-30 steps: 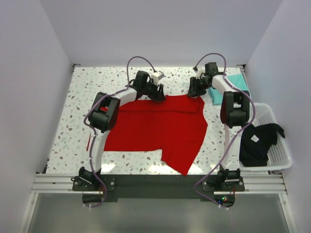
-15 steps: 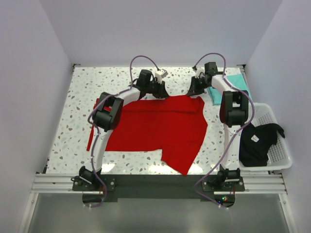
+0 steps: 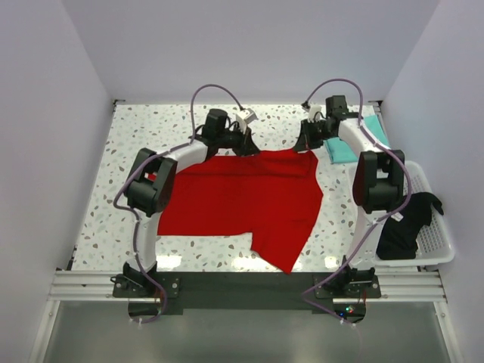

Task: Fold and stack the t-shirts
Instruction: Fold the tshirt

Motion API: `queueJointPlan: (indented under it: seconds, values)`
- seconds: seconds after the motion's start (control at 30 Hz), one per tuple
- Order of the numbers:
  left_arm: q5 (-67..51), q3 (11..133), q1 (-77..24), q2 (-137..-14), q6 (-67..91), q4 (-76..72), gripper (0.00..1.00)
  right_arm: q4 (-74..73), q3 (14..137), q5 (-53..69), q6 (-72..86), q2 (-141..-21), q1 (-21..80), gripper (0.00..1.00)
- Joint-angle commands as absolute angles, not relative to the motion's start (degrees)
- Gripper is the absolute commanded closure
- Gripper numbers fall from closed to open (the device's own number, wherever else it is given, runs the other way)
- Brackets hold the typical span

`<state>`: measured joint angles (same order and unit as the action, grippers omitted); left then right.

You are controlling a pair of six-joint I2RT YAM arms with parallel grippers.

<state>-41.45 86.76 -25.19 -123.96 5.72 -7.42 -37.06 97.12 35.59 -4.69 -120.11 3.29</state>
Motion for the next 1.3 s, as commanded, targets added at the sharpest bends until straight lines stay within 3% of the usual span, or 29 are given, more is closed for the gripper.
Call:
queueJointPlan:
  seconds: [0.0,0.53,0.77,0.87,0.9,0.97,1.07,1.27]
  values:
    - [-44.2,82.5,-25.6,-118.5,2.0,-9.6,1.0,-39.5,92.2,37.3,-8.6,-114.2,3.0,1.0]
    - [-44.5,67.1,-28.9,-112.5,-5.5,-8.5,0.94,-50.5,80.5,37.9,-24.1,-107.0,3.1,1.0]
    - [-44.2,65.0,-29.1,-110.2,-8.3,-5.6,0.83,-56.4,79.1,39.2,-29.2,-107.1,3.4,0.93]
    - [-45.0,64.7,-29.6,-109.4,-9.5,-3.4,0.7,-59.2,79.7,38.8,-31.3,-107.7,3.8,0.84]
    - [-44.9,64.7,-30.3,-109.2,-10.0,-2.6,0.68,-60.3,80.1,38.8,-32.6,-107.9,3.7,0.74]
    - [-44.9,64.7,-30.8,-107.8,-12.6,1.7,0.61,-63.2,81.5,37.9,-34.0,-108.5,3.8,0.66]
    - [-44.3,64.6,-30.7,-104.5,-16.0,6.8,0.58,-65.2,83.2,37.1,-35.9,-107.8,3.7,0.55]
    - [-46.3,64.9,-23.3,-97.5,-21.0,17.3,0.57,-60.4,86.9,37.4,-30.1,-107.0,3.7,0.53]
